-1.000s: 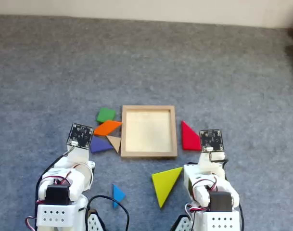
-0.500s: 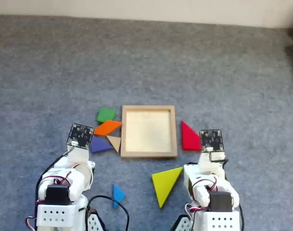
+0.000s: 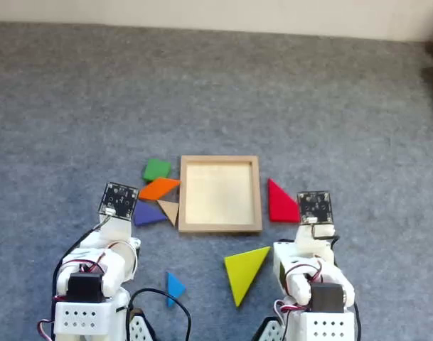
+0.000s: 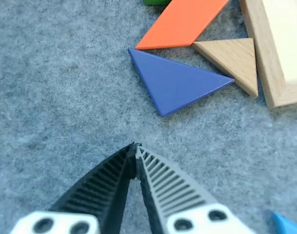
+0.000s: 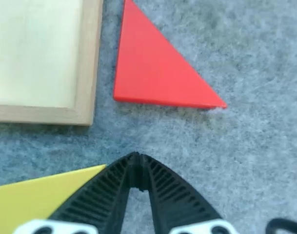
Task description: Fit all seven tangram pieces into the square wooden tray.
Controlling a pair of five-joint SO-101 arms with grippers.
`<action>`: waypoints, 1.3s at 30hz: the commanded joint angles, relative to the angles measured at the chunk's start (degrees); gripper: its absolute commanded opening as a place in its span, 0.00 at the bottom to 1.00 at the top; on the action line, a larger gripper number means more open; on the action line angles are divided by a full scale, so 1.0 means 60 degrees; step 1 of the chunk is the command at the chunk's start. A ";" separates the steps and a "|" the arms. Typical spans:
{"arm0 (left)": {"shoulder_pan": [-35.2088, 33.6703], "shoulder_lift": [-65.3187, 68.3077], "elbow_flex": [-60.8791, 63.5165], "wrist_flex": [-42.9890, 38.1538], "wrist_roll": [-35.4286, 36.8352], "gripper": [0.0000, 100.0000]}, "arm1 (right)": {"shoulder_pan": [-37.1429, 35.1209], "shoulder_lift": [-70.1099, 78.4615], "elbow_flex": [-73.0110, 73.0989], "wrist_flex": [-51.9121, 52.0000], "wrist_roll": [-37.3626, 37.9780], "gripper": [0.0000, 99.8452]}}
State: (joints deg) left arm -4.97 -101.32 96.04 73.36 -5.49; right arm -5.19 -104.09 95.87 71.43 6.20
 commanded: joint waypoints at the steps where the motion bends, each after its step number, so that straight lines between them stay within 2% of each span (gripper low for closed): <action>1: 0.0110 -0.0183 0.0212 0.0029 -0.0088 0.01 | 0.0286 -0.0198 0.0110 -0.0491 -0.0073 0.01; 15: 0.0110 -0.0183 0.0212 0.0029 -0.0088 0.01 | 0.0374 0.0198 -0.4593 -0.0505 -0.0088 0.01; 29: 0.0110 -0.0183 0.0212 0.0029 -0.0088 0.01 | 0.0315 0.7890 -0.9766 0.0095 0.0000 0.01; 31: 0.0110 -0.0183 0.0212 0.0029 -0.0088 0.01 | 0.0066 0.8725 -0.9941 0.0095 0.0498 0.02; 34: 0.0110 -0.0183 0.0212 0.0029 -0.0088 0.01 | -0.0198 0.9912 -0.9985 0.0095 0.2242 0.07; 39: 0.0110 -0.0183 0.0212 0.0029 -0.0088 0.01 | -0.0491 1.1802 -1.0029 -0.0066 0.2388 0.25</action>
State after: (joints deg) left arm -4.97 -101.32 96.04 73.36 -5.49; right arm -6.33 -40.62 39.43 72.13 18.95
